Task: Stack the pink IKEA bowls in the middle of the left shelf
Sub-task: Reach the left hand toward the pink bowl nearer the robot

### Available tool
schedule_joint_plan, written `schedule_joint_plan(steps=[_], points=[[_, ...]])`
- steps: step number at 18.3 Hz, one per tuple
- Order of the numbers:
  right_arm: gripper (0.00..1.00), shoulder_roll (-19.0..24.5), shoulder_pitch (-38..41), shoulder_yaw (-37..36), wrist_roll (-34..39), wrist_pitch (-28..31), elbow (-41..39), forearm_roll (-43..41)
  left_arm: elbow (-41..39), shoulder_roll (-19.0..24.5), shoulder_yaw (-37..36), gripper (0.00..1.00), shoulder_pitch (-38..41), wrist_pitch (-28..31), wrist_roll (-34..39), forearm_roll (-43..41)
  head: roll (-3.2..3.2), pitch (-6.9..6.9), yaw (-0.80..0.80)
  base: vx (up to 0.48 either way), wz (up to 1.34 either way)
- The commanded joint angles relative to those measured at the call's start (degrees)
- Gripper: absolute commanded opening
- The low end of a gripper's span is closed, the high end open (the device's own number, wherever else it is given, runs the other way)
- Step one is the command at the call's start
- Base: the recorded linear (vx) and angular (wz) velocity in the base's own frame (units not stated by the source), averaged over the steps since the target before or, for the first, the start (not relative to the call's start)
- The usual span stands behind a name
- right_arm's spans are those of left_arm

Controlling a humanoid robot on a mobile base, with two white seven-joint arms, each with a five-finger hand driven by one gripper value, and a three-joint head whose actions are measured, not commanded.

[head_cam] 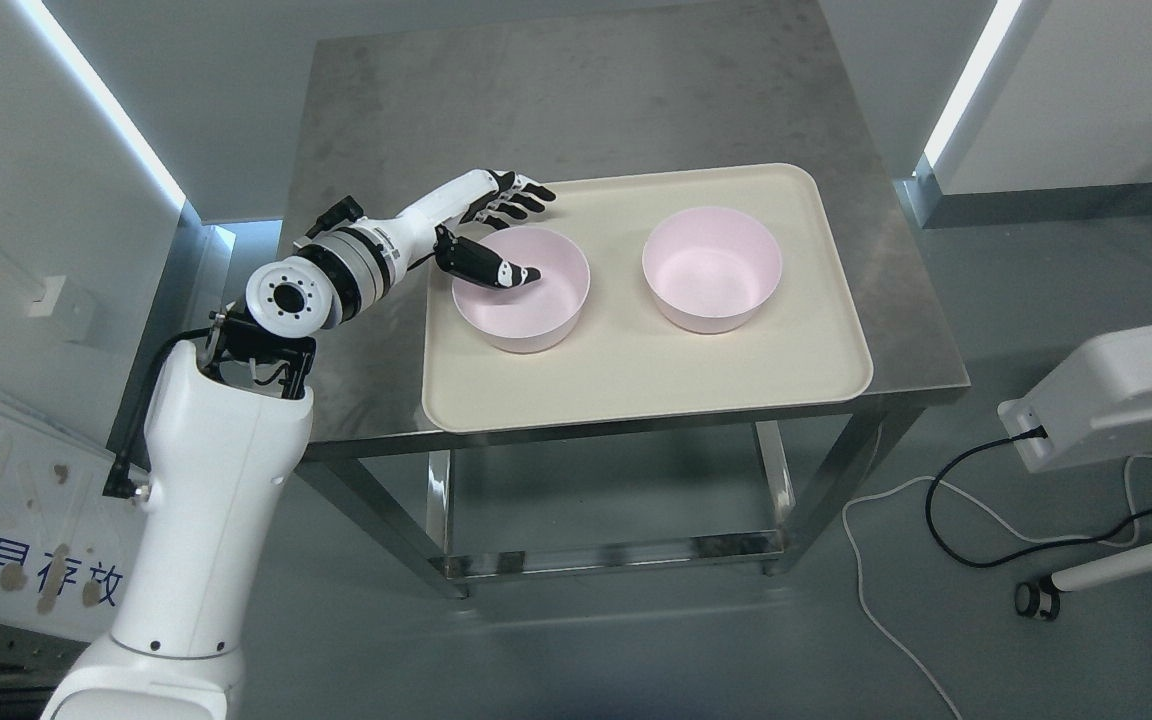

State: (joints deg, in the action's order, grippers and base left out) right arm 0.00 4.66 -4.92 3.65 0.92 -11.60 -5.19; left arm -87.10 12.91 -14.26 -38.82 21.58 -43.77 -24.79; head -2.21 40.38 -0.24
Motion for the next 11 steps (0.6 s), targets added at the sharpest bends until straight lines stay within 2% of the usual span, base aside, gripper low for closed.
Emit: schedule_joint_plan(steps=[1, 4, 8, 11], points=[[1.0, -1.0, 0.0, 0.0, -0.1, 0.0, 0.0, 0.0, 1.4, 1.7, 0.3, 0.67, -1.0, -0.2, -2.3, -1.8, 0.0, 0.0, 0.0, 0.0, 0.0], [1.0, -1.0, 0.0, 0.0, -0.1, 0.0, 0.0, 0.0, 1.3, 1.2, 0.1, 0.66, -2.8, -0.2, -2.6, -1.8, 0.0, 0.0, 0.0, 0.0, 0.0], [1.0, -1.0, 0.0, 0.0, -0.1, 0.0, 0.0, 0.0, 1.5, 1.2, -0.7, 0.58, -4.3, -0.3, -4.0, -1.8, 0.0, 0.0, 0.0, 0.0, 0.0], [1.0, -1.0, 0.0, 0.0, -0.1, 0.0, 0.0, 0.0, 2.1, 1.3, -1.6, 0.5, -4.8, -3.5, -4.0, -2.0, 0.0, 0.0, 0.0, 0.0, 0.0]])
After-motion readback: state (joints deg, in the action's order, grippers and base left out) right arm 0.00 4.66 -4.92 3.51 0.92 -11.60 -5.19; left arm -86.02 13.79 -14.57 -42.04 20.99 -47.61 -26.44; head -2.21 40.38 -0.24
